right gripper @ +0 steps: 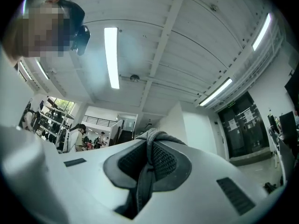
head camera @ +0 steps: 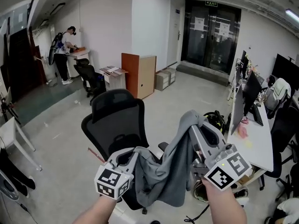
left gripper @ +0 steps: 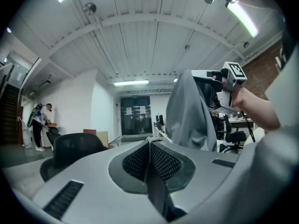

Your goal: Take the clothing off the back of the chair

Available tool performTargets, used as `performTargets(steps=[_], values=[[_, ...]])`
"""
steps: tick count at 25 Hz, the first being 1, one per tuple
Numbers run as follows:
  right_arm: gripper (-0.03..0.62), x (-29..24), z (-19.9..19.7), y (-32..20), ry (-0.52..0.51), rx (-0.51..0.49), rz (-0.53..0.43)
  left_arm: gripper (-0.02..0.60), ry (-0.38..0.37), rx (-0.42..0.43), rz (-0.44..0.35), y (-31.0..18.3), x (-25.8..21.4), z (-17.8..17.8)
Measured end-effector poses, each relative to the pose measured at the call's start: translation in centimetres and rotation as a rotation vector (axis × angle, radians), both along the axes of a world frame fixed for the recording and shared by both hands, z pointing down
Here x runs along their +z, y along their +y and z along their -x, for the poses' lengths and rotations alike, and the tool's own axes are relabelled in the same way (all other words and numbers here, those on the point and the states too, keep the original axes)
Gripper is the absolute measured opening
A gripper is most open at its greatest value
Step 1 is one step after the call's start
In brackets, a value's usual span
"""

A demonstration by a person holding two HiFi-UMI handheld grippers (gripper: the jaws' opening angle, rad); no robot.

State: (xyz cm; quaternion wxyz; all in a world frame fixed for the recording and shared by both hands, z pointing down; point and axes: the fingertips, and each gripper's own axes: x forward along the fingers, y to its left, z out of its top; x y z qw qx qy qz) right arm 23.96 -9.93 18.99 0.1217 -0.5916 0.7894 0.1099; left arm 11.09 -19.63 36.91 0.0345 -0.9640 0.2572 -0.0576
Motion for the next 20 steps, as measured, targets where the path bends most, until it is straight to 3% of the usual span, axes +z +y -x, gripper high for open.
performTargets(steps=[4, 9, 16, 18, 20], values=[[0.032, -0.7, 3.1, -0.4, 0.037, 0.005, 0.001, 0.011, 0.014, 0.151, 0.030, 2.8, 2.2, -1.7], [0.032, -0.4, 6.5, -1.2, 0.055, 0.039, 0.024, 0.021, 0.012, 0.294, 0.097, 5.7, 5.4, -0.9], [0.032, 0.9, 9.5, -1.8, 0.060, 0.134, 0.058, 0.221, -0.018, 0.439, 0.135, 8.9, 9.6, 3.4], [0.032, 1.2, 10.2, -1.9, 0.052, 0.157, 0.068, 0.283, -0.035, 0.441, 0.134, 9.6, 10.8, 5.0], [0.032, 1.4, 11.3, -2.0, 0.052, 0.169, 0.080, 0.303, -0.058, 0.420, 0.143, 9.7, 12.1, 6.5]])
